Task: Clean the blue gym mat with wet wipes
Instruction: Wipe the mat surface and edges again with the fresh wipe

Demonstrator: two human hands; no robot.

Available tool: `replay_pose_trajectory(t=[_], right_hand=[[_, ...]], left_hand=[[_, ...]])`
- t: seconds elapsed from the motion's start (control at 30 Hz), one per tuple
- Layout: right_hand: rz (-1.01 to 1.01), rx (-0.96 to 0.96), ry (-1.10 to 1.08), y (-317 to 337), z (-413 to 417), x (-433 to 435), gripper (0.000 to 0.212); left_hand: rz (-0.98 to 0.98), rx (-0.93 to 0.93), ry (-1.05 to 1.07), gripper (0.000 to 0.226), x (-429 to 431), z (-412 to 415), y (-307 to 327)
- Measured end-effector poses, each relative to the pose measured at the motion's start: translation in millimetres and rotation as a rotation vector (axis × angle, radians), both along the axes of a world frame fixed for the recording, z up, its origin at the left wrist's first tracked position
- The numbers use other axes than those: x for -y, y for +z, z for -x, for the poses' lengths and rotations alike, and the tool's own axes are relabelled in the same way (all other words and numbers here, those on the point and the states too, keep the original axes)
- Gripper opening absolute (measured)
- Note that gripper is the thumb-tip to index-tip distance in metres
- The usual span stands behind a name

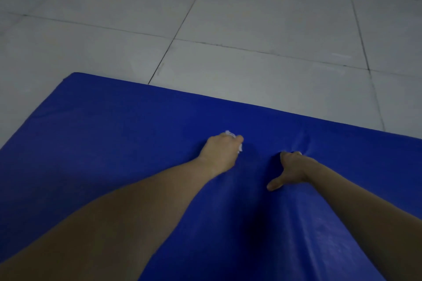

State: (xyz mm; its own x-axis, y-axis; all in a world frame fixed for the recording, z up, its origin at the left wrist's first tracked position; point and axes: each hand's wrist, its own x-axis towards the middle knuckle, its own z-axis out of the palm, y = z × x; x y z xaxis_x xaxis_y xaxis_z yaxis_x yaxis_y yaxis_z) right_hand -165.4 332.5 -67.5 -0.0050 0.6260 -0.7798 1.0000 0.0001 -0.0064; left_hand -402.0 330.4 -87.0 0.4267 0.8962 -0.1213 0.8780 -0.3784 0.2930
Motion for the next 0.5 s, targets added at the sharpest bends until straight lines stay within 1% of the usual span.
replay_pose_trajectory(t=[0.07, 0.13, 0.2, 0.27, 0.3, 0.37, 0.5], right_hand=[[0.0, -0.015, -0.014, 2.1, -0.1, 0.7, 0.119], [-0.008, -0.008, -0.041, 4.0, 1.6, 2.2, 0.12], [-0.013, -0.005, -0.071, 5.9, 3.7, 5.8, 0.121], [-0.039, -0.005, -0.08, 7.3, 5.0, 9.2, 0.118], [-0.052, -0.005, -0.079, 7.3, 5.0, 11.0, 0.117], [-0.067, 0.007, -0.066, 7.4, 6.2, 12.8, 0.116], [-0.043, 0.024, -0.088, 10.8, 9.1, 11.6, 0.117]], left_hand=[[-0.015, -0.129, 0.023, 0.013, -6.8, 38.9, 5.7], [-0.008, -0.211, 0.131, 0.014, -12.7, 80.4, 10.0], [-0.019, -0.252, 0.262, 0.015, -11.2, 109.6, 11.4], [-0.026, -0.251, 0.348, 0.015, -6.2, 116.3, 14.1], [-0.009, -0.219, 0.392, 0.016, -5.0, 113.1, 15.3], [0.04, -0.094, 0.466, 0.019, -4.5, 98.7, 15.9], [0.1, 0.102, 0.402, 0.017, 5.0, 40.9, 15.0]])
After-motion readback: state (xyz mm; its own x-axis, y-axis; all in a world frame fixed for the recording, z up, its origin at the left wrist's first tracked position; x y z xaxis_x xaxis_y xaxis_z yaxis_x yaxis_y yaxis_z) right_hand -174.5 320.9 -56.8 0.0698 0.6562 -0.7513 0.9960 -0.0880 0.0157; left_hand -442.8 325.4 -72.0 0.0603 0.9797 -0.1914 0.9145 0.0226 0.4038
